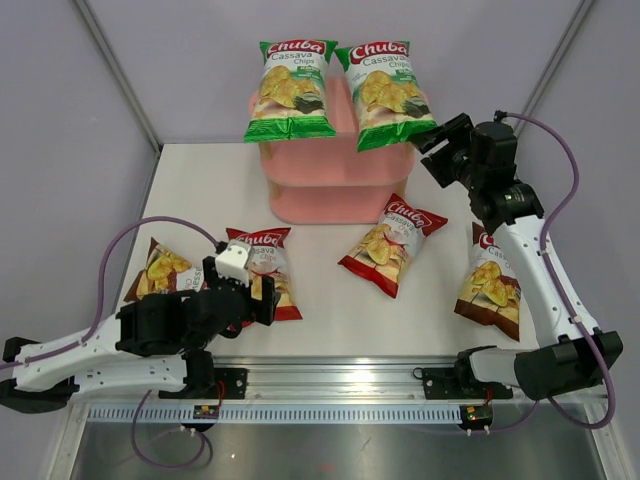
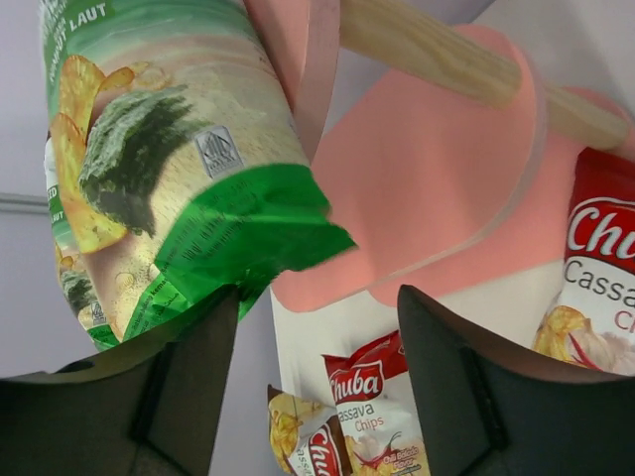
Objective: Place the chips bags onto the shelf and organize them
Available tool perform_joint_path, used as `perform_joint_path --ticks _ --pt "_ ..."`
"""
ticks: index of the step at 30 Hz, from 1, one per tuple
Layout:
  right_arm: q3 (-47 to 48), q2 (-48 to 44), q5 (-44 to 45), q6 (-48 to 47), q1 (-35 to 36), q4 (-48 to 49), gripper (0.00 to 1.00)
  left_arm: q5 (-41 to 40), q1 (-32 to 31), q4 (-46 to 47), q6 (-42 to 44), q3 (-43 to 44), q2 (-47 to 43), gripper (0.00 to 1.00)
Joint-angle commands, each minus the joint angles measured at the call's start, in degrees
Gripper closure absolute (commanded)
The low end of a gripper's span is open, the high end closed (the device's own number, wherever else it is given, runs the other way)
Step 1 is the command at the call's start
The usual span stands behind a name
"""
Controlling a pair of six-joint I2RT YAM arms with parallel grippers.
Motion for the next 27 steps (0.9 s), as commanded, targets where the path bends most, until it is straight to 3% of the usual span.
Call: perform_joint_path --ticks 1,9,19,27 --pt "-1.0 0.5 -4.7 3.2 -0.2 9.5 0.3 1.2 0.1 -0.4 -0.6 0.6 -1.2 0.01" --pt "-1.4 3.8 -7.0 6.5 0.2 14.3 0.39 1.5 0.2 0.0 0.5 -1.1 -2.3 0.01" --pt "1.5 7.5 -7.2 7.1 2.4 14.6 0.4 0.7 0.1 0.0 0.5 -1.2 -2.6 0.01" --pt "3.8 4.8 -4.6 3.5 2.5 11.6 0.38 0.7 0.2 0.1 0.5 -1.4 -2.8 0.01"
